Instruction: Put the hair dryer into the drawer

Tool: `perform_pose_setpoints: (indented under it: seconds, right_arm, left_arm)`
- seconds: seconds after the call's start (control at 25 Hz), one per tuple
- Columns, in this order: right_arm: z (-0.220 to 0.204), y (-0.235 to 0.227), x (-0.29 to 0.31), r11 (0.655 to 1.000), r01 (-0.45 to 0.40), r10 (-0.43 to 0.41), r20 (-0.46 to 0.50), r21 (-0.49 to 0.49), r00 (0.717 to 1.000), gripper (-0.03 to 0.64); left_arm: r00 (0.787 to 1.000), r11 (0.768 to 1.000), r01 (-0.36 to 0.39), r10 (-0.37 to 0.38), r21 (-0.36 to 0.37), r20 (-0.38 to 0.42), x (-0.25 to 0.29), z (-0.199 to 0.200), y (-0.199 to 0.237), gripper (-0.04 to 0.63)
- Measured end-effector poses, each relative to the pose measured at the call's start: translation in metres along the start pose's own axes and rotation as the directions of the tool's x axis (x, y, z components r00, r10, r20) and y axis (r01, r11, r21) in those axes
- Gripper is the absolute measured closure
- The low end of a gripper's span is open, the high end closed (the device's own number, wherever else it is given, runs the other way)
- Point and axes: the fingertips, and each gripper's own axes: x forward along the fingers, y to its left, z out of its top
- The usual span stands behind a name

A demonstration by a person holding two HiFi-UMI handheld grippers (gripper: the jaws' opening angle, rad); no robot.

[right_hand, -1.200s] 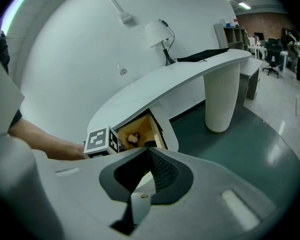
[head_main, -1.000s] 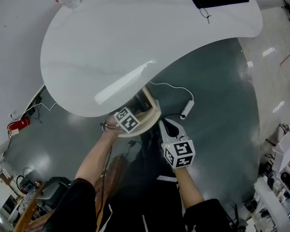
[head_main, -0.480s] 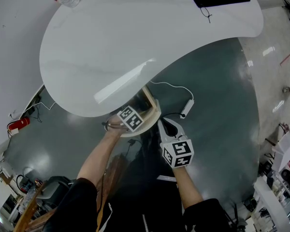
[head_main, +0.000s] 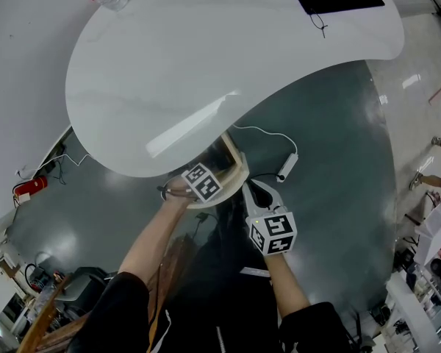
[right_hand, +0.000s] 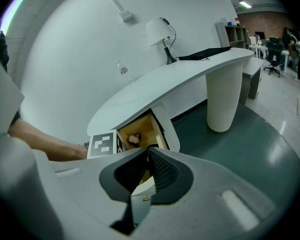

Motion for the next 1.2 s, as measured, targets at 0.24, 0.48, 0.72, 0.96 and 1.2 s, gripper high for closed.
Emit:
perform_pose_setpoints:
  seconds: [0.24,0.48,0.72,0.96,1.2]
  right_arm:
    - [-0.001,0.002,0.001,1.000,-0.004,0.004,-0.006,-0.001,1.000,0.611]
    - [-0.004,0.001,0.002,1.000,-0.006,0.006,-0.009,0.000,1.000,0.611]
    - [-0.001,0.001,0.000,1.000,-0.008,0.008,-0.006,-0.008,1.000,0.611]
    - [-0.001,0.003,-0.003,1.000,-0.014,0.014,-0.005,-0.022,1.000,0.611]
    - [-0.004,0.010,-0.004,0.999,-0.027,0.027,-0.012,-0.043,1.000,0.611]
  left_arm:
    - [1.000,0.999,-0.003,0.003,-0.049,0.009,-0.001,0.000,0.002,0.380]
    - [1.000,0.999,0.003,-0.002,-0.053,0.022,-0.001,0.000,0.001,0.380]
    - [0.999,1.000,-0.023,0.024,-0.021,0.024,0.003,0.001,-0.001,0.379]
    - [0.998,0.999,-0.037,0.038,-0.024,0.046,-0.001,0.001,0.000,0.379]
    - [0.990,0.995,-0.088,0.092,-0.038,0.106,-0.015,0.000,-0.002,0.379]
